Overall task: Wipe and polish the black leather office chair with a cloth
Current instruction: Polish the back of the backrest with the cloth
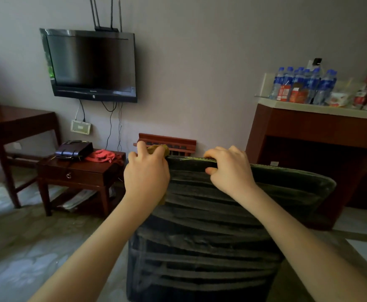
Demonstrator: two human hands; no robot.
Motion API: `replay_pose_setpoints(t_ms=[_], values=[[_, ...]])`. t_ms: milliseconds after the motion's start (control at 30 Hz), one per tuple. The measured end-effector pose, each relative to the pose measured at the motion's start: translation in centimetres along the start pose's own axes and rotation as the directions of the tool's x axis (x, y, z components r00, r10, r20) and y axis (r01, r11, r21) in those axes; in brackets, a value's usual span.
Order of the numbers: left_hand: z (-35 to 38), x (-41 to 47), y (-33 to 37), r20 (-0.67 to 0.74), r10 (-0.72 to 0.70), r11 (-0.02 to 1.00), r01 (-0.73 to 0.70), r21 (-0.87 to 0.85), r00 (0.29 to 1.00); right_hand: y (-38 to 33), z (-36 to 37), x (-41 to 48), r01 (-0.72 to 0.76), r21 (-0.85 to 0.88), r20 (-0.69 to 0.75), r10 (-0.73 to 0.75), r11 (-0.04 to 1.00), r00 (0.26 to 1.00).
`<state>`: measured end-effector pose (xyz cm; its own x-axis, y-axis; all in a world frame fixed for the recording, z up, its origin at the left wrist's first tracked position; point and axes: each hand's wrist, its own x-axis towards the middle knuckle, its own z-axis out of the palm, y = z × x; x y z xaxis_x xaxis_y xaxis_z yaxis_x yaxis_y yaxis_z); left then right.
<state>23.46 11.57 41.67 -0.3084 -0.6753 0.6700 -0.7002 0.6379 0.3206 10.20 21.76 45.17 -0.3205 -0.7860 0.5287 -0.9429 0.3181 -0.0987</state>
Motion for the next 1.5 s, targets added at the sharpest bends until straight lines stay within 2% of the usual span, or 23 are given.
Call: replay_pose_setpoints(t_ms=[67,133,233,333,400,567,700,800,900,1000,1067,1200,1367,1500], values=[[0.1,0.4,-0.5,-0.009,-0.045,0.996,0.044,-0.079,0.999,-1.2,0.7,0.5,-0.013,0.028,0.002,0.013,1.0,1.0],[0.2,0.6,-0.5,-0.003,-0.021,0.987,0.02,-0.157,1.0,-2.3,1.1,1.2,-0.004,0.042,0.026,0.003,0.999,1.0],[0.9,0.6,0.2,0.005,0.066,0.982,-0.064,-0.179,0.998,-3.4,0.7,2.4,0.028,0.073,0.134,-0.037,0.997,0.99],[0.9,1.4,-0.9,0.028,0.092,0.98,-0.086,-0.177,0.995,-3.4,-0.6,3.4,0.044,0.158,0.275,-0.087,0.987,0.958],[0.9,2.2,-2.5,0.062,0.1,0.98,-0.088,-0.178,0.993,-2.7,-1.5,3.6,0.058,0.133,0.344,-0.101,0.989,0.934],[1.0,5.8,-6.8,0.104,-0.066,0.988,0.079,-0.13,0.992,-0.5,-3.4,3.5,0.058,0.033,0.456,-0.067,0.998,0.887],[1.3,7.5,-8.0,0.16,-0.117,0.982,0.138,-0.128,0.98,0.1,-3.4,3.3,0.042,0.109,0.458,-0.088,0.993,0.884],[1.2,7.1,-7.7,0.197,-0.104,0.959,0.151,-0.239,0.975,-0.7,-2.5,3.4,0.027,0.172,0.404,-0.096,0.985,0.91],[1.2,5.5,-5.9,0.184,0.013,0.947,0.047,-0.318,0.983,-1.6,-1.6,3.9,0.027,0.16,0.361,-0.084,0.987,0.929],[1.7,3.6,-2.7,0.084,0.174,0.951,-0.145,-0.273,0.981,-2.2,-1.1,4.2,0.021,0.152,0.338,-0.072,0.988,0.938],[1.8,3.4,-2.3,0.055,0.195,0.951,-0.175,-0.256,0.979,-2.5,-0.9,4.3,0.043,0.145,0.332,-0.089,0.988,0.939],[1.8,4.9,-4.7,0.123,0.162,0.943,-0.118,-0.31,0.979,-2.3,-1.2,4.2,0.089,0.169,0.363,-0.145,0.982,0.92],[2.2,8.0,-8.4,0.149,-0.081,0.946,0.123,-0.299,0.986,-0.3,-3.8,3.3,0.069,0.151,0.511,-0.138,0.986,0.848],[2.8,10.2,-9.5,0.182,-0.149,0.933,0.2,-0.3,0.972,0.7,-3.9,2.6,0.027,0.162,0.521,-0.109,0.986,0.847]])
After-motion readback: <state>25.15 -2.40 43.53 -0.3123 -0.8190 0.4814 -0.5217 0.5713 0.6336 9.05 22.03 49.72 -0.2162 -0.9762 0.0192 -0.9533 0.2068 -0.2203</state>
